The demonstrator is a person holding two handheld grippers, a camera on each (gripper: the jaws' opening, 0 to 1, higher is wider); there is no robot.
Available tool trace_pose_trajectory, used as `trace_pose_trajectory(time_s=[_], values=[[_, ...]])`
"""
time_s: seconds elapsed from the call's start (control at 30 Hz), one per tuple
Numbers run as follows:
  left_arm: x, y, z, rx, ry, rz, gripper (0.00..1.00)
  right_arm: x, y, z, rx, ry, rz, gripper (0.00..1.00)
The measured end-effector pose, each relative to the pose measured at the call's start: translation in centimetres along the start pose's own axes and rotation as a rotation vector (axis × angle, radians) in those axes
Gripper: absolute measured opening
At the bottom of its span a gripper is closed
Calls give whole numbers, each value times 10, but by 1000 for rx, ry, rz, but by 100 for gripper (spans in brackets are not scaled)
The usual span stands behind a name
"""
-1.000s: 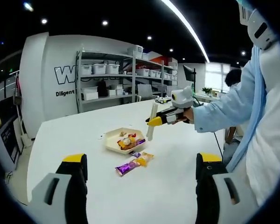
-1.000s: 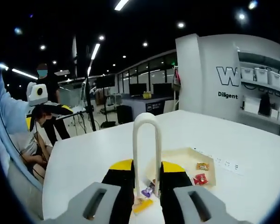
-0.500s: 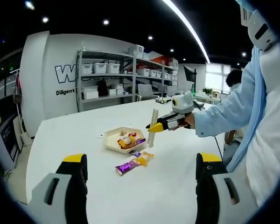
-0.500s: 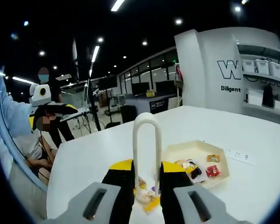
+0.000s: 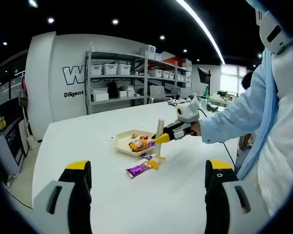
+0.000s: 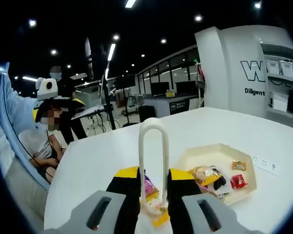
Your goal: Place the target food into the container with the food tongs after gripping and lifting it, then release it inside without dropping or visibly crushing the food.
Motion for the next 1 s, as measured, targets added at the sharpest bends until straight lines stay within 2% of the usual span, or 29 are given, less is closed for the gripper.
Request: trace_pose_trajectory(time_s=[0.17, 0.27, 0.33, 0.5, 0.67, 0.83, 1.0], values=[[1, 0, 4, 4, -11, -2, 94, 3, 6, -5, 20, -43, 23, 13], [2, -1, 4, 4, -16, -4, 94, 3, 19, -4, 68, -49, 60, 14], [2, -2, 4, 0, -16, -4, 94, 3, 19, -1, 43, -57, 78, 15], [1, -2, 3, 0, -13, -7, 94, 4, 24, 4, 54, -68, 105, 16], [0, -5, 0, -8, -8, -6, 94, 2, 29, 11, 72, -70, 132, 16], [-2, -6, -4, -11, 1, -10, 94, 2, 37, 16, 124, -60, 174, 16], [-3, -7, -7, -12, 10, -11, 94, 3, 36, 16, 135, -46, 160, 15]])
Point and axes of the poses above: the point that each gripper's makers call its tool centre point, and the gripper's own axes: z roughly backward along the fingers, x roughly to its left, y roughly out of its underside, the point moved 5 cm from there along z, roughly backward along the fingers, and after that the axes turned 8 degrees about -z, right-handed, at the moved point
